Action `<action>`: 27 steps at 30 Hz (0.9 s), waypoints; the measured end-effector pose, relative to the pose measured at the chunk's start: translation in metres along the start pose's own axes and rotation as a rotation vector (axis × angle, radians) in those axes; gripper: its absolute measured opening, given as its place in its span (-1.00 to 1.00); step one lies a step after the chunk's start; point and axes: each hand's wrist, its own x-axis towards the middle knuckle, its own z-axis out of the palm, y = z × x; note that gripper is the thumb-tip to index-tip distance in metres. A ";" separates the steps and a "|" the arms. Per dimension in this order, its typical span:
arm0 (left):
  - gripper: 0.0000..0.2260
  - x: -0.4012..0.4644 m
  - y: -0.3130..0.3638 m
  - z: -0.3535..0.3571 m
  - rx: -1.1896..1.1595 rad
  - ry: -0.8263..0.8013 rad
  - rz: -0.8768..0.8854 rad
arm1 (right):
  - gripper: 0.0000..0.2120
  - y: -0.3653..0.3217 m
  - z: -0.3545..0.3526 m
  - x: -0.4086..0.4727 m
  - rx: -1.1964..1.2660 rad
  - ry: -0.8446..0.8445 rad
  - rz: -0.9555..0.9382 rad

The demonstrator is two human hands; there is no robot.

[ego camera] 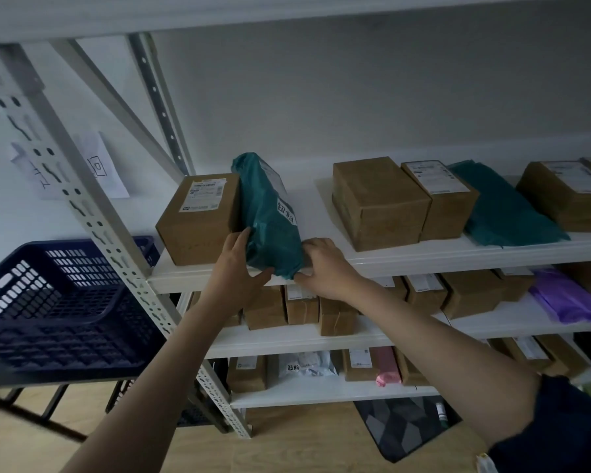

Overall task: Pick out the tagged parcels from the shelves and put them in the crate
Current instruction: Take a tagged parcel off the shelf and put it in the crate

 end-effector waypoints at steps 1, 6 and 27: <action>-0.17 0.001 -0.002 0.002 0.008 -0.007 -0.013 | -0.72 -0.002 0.000 -0.001 0.016 0.003 0.000; -0.26 0.005 -0.011 0.012 -0.030 -0.065 -0.035 | -0.69 -0.004 -0.011 -0.011 -0.049 0.037 -0.025; -0.23 -0.002 -0.005 0.036 -0.243 -0.031 0.168 | -0.37 0.011 0.001 -0.023 -0.112 0.123 -0.007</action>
